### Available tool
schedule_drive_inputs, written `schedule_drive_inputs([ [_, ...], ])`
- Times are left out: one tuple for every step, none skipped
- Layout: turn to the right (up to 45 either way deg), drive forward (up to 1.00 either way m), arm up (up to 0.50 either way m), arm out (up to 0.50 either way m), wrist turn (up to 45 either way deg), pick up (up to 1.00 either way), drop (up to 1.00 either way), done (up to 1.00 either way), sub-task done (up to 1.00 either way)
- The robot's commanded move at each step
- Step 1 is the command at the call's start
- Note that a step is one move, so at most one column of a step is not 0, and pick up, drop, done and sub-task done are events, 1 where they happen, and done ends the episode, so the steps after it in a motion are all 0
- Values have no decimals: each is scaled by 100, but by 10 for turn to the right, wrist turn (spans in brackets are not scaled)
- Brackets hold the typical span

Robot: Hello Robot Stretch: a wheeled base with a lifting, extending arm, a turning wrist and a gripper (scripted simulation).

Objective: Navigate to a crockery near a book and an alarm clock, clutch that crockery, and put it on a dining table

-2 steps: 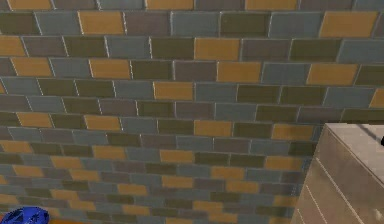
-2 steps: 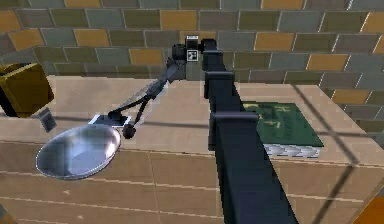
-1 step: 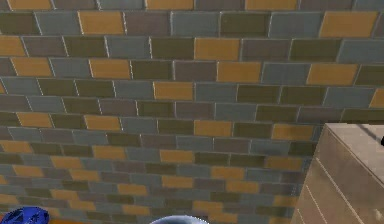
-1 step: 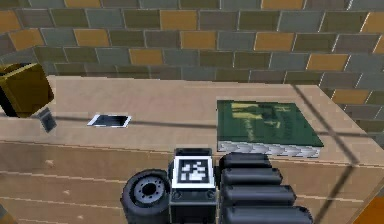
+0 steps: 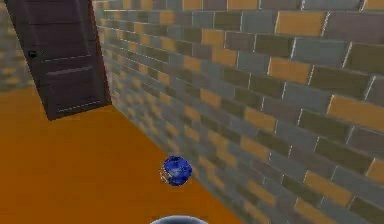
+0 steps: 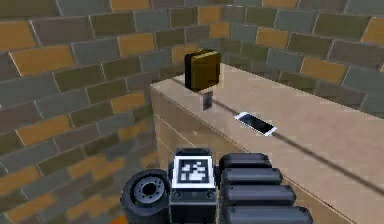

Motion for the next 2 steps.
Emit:
schedule_drive_inputs([
  [-450,0,0,0,0,0,0,0,0],
  [-450,0,0,0,0,0,0,0,0],
])
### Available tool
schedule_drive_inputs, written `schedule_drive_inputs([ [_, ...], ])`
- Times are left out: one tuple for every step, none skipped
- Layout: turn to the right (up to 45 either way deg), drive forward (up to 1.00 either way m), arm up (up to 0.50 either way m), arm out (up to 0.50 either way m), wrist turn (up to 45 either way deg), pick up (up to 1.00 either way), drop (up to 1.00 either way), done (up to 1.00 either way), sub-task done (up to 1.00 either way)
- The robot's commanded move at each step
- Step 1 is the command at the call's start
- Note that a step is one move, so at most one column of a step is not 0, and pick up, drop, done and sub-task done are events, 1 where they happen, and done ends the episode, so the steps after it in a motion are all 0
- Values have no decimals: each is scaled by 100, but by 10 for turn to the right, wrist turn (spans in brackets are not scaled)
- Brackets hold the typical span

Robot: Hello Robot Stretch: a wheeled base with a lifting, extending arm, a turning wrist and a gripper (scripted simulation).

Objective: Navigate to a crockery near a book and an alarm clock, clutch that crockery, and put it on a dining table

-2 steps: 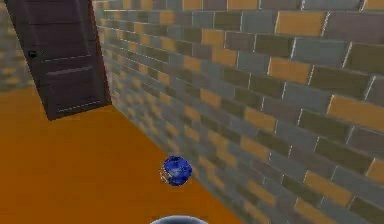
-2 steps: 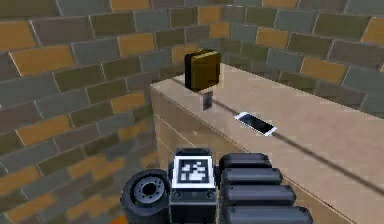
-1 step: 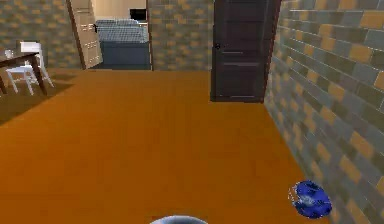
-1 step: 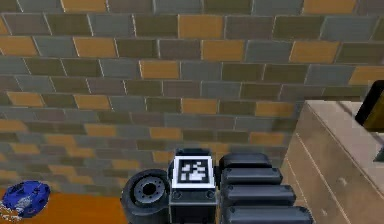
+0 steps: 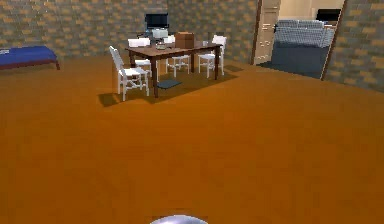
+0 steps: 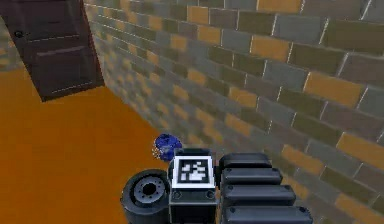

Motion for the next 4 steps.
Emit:
schedule_drive_inputs([
  [-270,0,0,0,0,0,0,0,0],
  [0,100,0,0,0,0,0,0,0],
  [-30,0,0,0,0,0,0,0,0],
  [0,25,0,0,0,0,0,0,0],
])
